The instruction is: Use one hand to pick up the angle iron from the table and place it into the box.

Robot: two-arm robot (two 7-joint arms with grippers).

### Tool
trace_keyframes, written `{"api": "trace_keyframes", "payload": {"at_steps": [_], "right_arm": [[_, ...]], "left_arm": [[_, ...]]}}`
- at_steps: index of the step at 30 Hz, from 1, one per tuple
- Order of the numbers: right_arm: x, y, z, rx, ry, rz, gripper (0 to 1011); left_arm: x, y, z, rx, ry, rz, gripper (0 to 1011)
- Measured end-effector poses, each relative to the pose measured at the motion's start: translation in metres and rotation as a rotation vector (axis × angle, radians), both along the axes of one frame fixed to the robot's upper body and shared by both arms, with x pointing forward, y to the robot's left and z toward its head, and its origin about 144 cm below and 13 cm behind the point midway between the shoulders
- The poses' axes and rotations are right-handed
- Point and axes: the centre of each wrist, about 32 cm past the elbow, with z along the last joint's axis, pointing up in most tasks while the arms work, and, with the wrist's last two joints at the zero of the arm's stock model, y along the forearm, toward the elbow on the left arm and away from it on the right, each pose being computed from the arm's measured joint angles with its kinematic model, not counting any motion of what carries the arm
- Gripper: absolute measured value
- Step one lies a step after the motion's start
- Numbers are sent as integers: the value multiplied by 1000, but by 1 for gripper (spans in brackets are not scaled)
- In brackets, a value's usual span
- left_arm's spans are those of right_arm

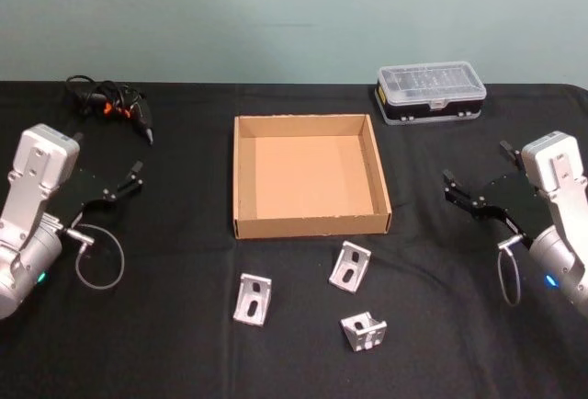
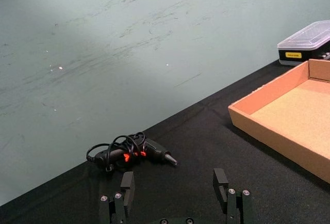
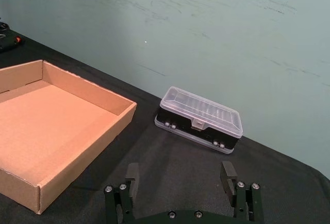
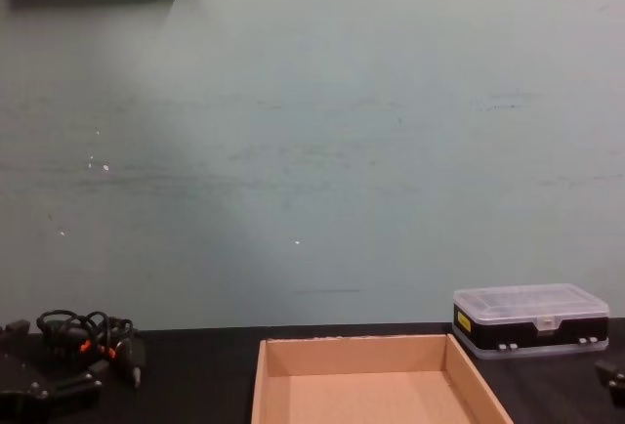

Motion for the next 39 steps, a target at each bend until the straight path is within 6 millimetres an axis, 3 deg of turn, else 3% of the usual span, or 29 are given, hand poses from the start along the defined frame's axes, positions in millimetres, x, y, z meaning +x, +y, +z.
{"api": "trace_keyframes", "payload": {"at_steps": [39], "right_arm": [[0, 0, 0, 0, 0, 0, 1004]], "left_arm": [[0, 0, 0, 0, 0, 0, 1000]]}}
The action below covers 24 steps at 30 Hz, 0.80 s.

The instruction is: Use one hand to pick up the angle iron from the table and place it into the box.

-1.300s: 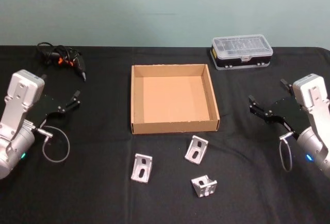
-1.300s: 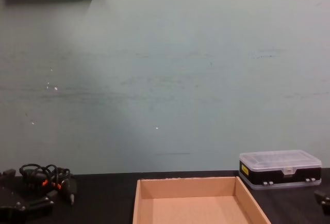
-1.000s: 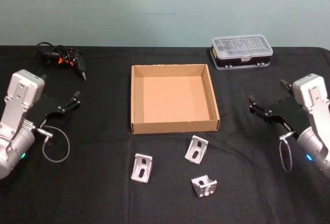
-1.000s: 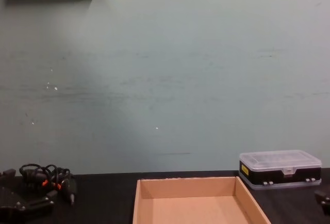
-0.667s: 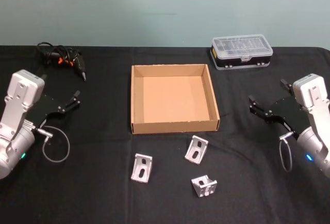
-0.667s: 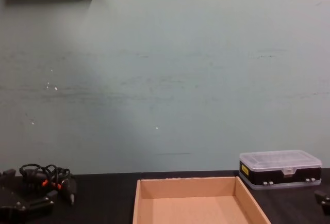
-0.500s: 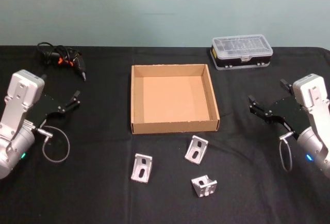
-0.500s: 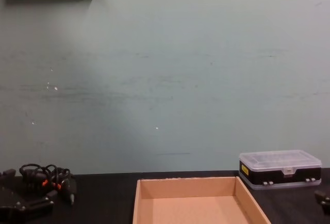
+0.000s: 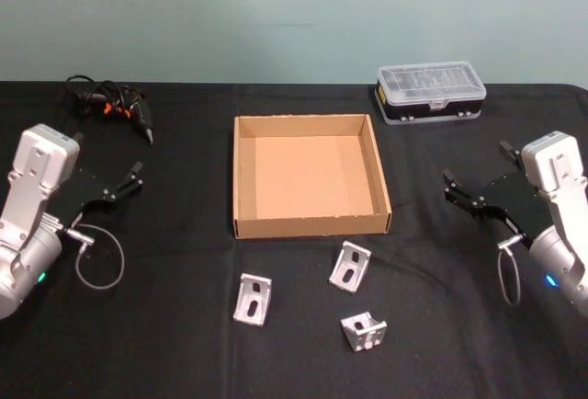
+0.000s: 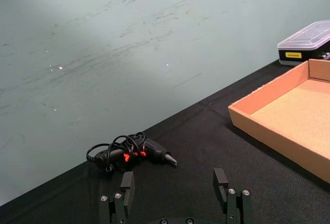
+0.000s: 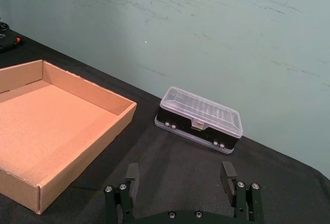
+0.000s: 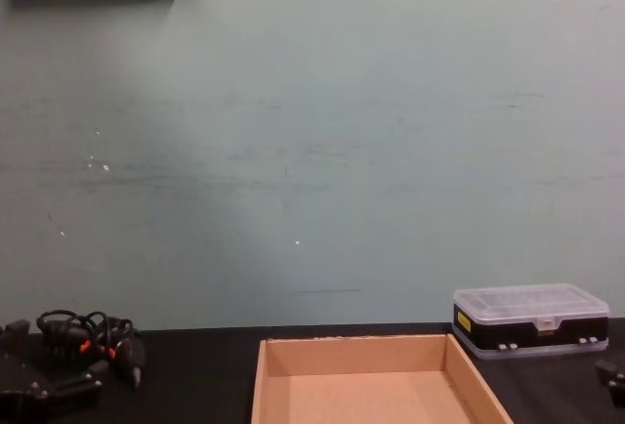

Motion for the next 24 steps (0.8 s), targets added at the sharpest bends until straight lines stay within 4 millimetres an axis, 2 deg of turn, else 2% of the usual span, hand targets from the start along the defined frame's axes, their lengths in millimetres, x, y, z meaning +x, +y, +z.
{"api": "trace_keyframes", "payload": {"at_steps": [24], "right_arm": [[5, -4, 2, 7, -4, 13, 1004]], "left_arm": [[0, 0, 0, 0, 0, 0, 1000]]}}
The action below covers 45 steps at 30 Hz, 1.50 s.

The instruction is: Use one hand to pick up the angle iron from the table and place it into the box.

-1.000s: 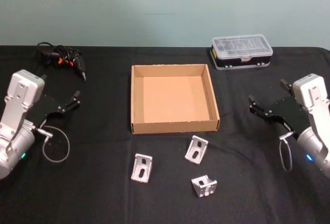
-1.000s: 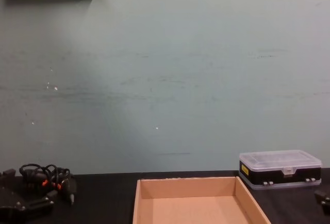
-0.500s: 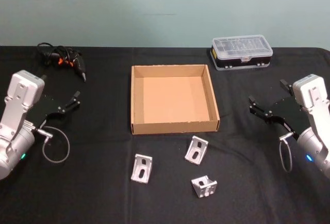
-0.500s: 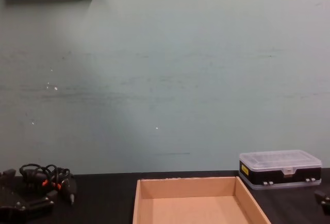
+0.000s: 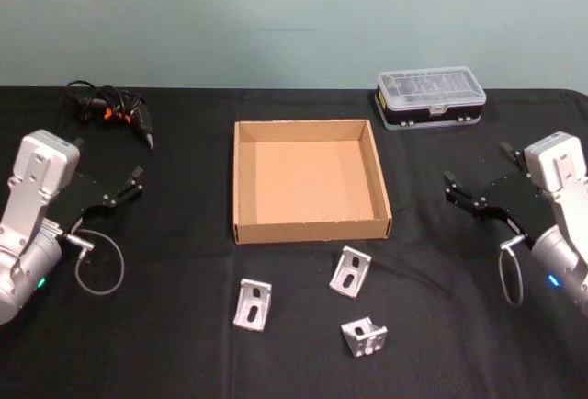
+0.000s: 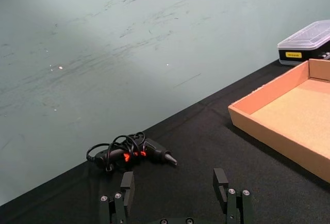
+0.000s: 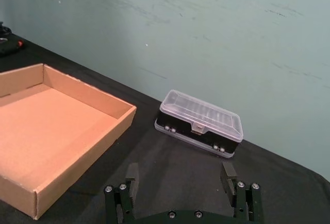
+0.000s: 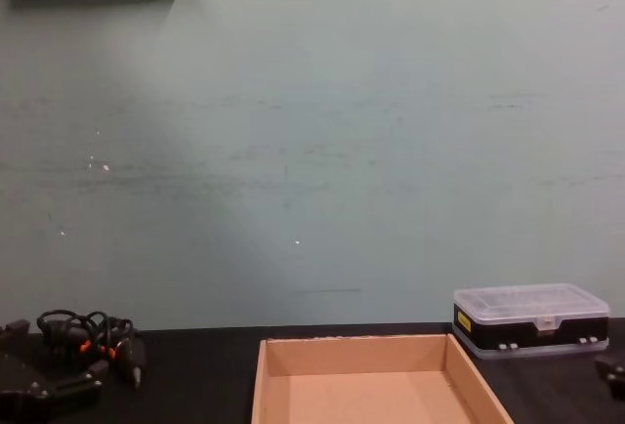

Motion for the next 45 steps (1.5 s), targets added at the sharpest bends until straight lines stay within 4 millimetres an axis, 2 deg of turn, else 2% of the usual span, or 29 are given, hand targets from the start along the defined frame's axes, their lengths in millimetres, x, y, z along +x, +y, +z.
{"api": "trace_keyframes", "payload": {"at_steps": [3, 8, 19, 26, 32, 35, 45], "right_arm": [[1, -2, 3, 8, -4, 11, 1004], [1, -7, 20, 18, -11, 71, 1004], [-10, -15, 74, -31, 96, 242, 1004], [-10, -13, 95, -36, 202, 365, 1004], [-4, -4, 93, -10, 313, 474, 1004], [2, 4, 86, 18, 377, 530, 1004], [13, 24, 74, 28, 484, 609, 1004]], "left_arm": [[0, 0, 0, 0, 0, 0, 1000], [0, 0, 0, 0, 0, 0, 1000], [0, 0, 0, 0, 0, 0, 1000], [0, 0, 0, 0, 0, 0, 1000], [0, 0, 0, 0, 0, 0, 1000], [0, 0, 0, 0, 0, 0, 1000], [0, 0, 0, 0, 0, 0, 1000]]}}
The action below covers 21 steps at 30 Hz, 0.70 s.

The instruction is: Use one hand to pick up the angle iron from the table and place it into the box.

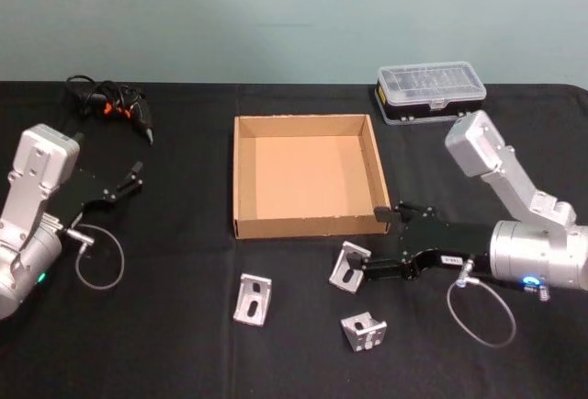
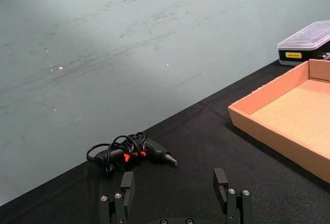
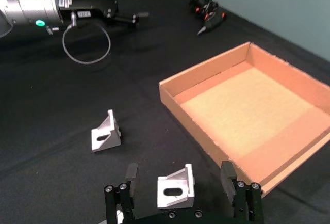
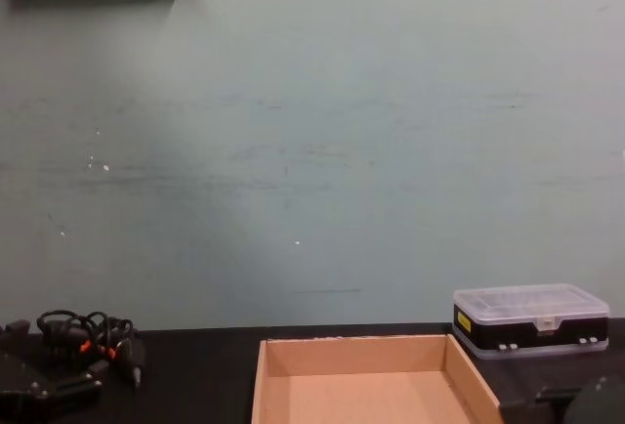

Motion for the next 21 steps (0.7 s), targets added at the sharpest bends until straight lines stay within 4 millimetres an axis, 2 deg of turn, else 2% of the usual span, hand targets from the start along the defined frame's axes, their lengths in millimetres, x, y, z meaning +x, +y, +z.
{"api": "trace_keyframes", "payload": {"at_steps": [6, 21], "right_arm": [[5, 10, -1, -37, 48, 11, 1004], [15, 19, -7, -74, 97, 19, 1004]], "left_arm": [[0, 0, 0, 0, 0, 0, 1000], [0, 0, 0, 0, 0, 0, 1000]]}}
